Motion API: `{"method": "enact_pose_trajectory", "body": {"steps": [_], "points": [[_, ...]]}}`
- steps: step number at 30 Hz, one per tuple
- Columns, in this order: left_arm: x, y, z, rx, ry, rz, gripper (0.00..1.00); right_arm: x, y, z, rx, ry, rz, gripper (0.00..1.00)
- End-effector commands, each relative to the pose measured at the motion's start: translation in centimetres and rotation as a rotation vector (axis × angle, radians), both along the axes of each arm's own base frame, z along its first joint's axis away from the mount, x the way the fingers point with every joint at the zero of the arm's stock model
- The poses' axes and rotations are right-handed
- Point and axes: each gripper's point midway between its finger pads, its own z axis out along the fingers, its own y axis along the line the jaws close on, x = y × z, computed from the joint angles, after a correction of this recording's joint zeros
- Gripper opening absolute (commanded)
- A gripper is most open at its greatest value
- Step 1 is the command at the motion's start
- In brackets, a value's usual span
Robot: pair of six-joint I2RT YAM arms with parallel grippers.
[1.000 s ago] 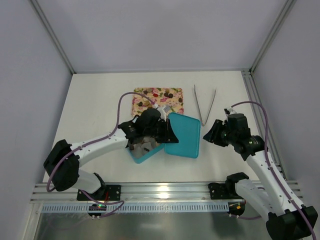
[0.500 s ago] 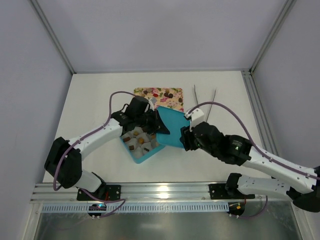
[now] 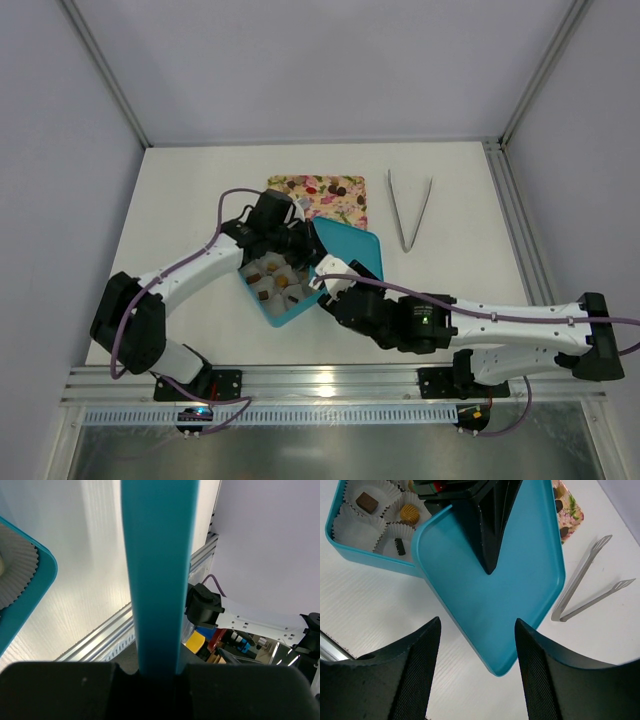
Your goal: Pack the chocolate
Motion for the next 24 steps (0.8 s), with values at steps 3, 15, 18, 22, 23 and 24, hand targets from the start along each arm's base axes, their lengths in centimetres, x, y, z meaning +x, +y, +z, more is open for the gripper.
{"method": "enact_pose_trajectory", "body": {"steps": [3, 15, 18, 22, 23, 24], "points": [[0.2, -0.8, 2.7, -0.076, -0.004, -0.029, 0.00, 1.0, 0.4, 1.0, -0.019, -0.094, -0.033, 0.62], [-0.3, -0.7, 3.3, -0.097, 0.013, -0.036, 0.00, 1.6, 0.1, -0.9, -0.151, -0.166, -0.046, 0.61], [-0.5, -0.7, 3.6, -0.108, 0.015, -0.041, 0.00, 2.1, -0.3, -1.4, -0.216, -0.200, -0.064, 0.57], [-0.6, -0.7, 4.1, -0.121, 0.015, -0.045, 0.00, 2.5, -0.6, -1.9, -0.271, -0.235, -0.078, 0.53], [-0.6, -0.8, 4.2, -0.125, 0.015, -0.044, 0.00, 2.6, -0.7, -1.8, -0.277, -0.248, -0.090, 0.51], [-0.7, -0.8, 4.2, -0.125, 0.017, -0.045, 0.00, 2.7, -0.6, -1.7, -0.276, -0.254, -0.093, 0.51]]}}
